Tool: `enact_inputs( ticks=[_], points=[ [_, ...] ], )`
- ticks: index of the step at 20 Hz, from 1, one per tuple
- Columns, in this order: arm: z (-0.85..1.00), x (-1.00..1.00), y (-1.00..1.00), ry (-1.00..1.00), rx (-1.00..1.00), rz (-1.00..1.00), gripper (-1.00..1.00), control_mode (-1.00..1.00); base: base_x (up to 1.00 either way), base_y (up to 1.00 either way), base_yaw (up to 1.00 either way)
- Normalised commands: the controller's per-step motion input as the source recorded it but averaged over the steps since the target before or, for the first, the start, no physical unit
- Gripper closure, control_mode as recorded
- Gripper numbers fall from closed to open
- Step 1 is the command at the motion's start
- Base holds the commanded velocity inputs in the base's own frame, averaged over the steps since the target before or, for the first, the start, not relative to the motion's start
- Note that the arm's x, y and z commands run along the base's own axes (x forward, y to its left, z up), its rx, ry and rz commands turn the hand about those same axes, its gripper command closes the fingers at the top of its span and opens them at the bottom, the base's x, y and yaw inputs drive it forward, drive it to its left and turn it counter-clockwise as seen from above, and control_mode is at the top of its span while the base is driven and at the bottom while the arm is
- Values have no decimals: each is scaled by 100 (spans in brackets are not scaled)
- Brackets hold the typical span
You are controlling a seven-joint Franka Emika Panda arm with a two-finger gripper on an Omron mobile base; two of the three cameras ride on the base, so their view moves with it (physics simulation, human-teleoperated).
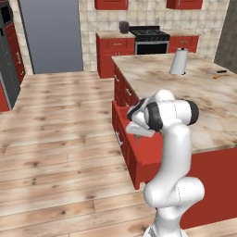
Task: Pick up the metallic utensils from the counter and place them in the open drawer. Make sure not to pick up any wooden utensils.
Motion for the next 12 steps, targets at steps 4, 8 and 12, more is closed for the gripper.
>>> enact_inputs(
  ticks=[4,8,12],
  points=[
    [-45,29,22,0,0,0,100,-100,0,0,0],
    [-14,24,34,-4,0,0,100,-100,0,0,0],
    [0,20,47,-6,0,0,100,-100,0,0,0]
  ],
)
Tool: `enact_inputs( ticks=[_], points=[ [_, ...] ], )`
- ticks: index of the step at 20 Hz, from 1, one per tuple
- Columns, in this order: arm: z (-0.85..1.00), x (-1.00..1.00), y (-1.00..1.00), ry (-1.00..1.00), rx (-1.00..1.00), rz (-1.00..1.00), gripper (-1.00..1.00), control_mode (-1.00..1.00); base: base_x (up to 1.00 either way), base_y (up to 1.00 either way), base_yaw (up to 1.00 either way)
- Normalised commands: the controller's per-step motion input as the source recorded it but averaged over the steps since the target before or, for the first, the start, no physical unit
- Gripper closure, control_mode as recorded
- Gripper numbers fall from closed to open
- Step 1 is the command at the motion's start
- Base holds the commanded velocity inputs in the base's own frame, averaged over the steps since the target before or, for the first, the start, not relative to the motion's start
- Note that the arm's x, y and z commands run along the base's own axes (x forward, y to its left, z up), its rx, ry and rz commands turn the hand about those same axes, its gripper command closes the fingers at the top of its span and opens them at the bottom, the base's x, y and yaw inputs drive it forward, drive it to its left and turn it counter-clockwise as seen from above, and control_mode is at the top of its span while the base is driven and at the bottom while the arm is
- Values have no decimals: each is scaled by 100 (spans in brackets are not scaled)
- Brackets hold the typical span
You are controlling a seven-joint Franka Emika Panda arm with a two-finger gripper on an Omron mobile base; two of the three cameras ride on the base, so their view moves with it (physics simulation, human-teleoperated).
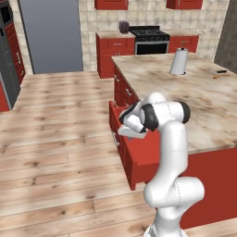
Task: Pick up the metallic utensils from the counter and place them in the open drawer. Make sure not to pick up any wooden utensils.
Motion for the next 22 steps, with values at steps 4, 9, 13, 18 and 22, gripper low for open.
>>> enact_inputs(
  ticks=[4,9,13,18,22],
  points=[
    [0,23,55,-4,0,0,100,-100,0,0,0],
    [0,24,61,-3,0,0,100,-100,0,0,0],
    [0,23,70,-6,0,-2,100,-100,0,0,0],
    [0,25,74,-3,0,-2,100,-100,0,0,0],
    [0,29,82,-1,0,-3,100,-100,0,0,0]
  ],
)
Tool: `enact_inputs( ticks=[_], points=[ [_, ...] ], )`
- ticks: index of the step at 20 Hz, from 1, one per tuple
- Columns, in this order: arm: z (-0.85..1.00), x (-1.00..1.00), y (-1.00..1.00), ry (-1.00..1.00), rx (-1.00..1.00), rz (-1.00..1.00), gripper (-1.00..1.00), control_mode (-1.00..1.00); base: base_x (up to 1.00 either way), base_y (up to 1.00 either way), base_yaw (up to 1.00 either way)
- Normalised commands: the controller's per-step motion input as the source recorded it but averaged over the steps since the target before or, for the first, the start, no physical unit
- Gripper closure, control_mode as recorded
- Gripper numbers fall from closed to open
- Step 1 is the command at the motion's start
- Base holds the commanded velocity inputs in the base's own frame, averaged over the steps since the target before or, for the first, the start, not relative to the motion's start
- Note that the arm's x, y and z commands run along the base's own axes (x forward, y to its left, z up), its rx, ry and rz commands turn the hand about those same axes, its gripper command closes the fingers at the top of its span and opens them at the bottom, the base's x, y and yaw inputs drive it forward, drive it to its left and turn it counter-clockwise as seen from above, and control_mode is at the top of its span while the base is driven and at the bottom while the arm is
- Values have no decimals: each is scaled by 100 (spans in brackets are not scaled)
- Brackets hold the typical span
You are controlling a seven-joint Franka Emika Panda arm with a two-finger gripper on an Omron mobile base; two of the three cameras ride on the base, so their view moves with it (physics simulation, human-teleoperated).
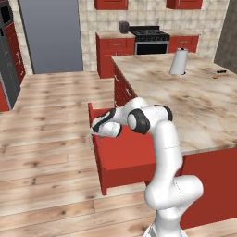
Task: Pick up the metallic utensils from the counter and place them in the open drawer. Make sure not to pick up any wooden utensils.
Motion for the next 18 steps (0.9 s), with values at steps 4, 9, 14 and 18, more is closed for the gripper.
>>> enact_inputs(
  ticks=[4,9,14,18],
  points=[
    [0,34,73,0,0,-3,100,-100,0,0,0],
    [9,22,28,0,0,-2,100,-100,0,0,0],
    [44,-9,-24,0,0,0,100,-100,0,0,0],
    [68,-36,-48,0,2,0,100,-100,0,0,0]
  ],
)
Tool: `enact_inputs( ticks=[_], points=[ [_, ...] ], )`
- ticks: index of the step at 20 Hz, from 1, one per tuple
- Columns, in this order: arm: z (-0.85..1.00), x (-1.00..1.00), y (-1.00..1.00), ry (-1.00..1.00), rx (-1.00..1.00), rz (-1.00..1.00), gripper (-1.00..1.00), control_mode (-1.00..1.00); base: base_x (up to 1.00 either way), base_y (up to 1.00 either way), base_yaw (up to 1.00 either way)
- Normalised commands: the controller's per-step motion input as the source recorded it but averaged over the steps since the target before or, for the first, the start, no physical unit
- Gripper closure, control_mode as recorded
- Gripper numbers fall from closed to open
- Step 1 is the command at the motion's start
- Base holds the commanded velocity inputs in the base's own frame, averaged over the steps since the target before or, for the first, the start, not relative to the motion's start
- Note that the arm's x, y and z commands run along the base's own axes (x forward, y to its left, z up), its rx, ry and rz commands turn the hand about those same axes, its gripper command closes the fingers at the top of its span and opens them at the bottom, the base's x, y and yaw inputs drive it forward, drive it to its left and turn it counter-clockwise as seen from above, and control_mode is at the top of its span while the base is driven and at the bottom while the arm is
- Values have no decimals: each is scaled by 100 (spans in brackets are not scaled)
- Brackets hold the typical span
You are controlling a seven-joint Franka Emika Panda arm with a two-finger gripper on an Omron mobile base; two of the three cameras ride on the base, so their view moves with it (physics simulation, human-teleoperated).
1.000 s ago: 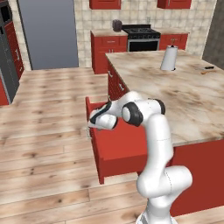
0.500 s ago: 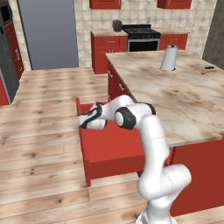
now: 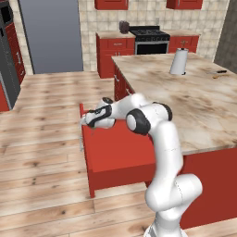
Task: Pick up the metallic utensils from the counter and place them in the open drawer. Make sure not to pick up any wooden utensils.
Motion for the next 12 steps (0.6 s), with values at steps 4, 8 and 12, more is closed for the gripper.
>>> enact_inputs(
  ticks=[4,8,12],
  points=[
    [82,-37,-64,0,3,0,100,-100,0,0,0],
    [20,-8,-74,1,-3,0,100,-100,0,0,0],
    [2,-13,-61,5,-19,1,100,-100,0,0,0]
  ],
)
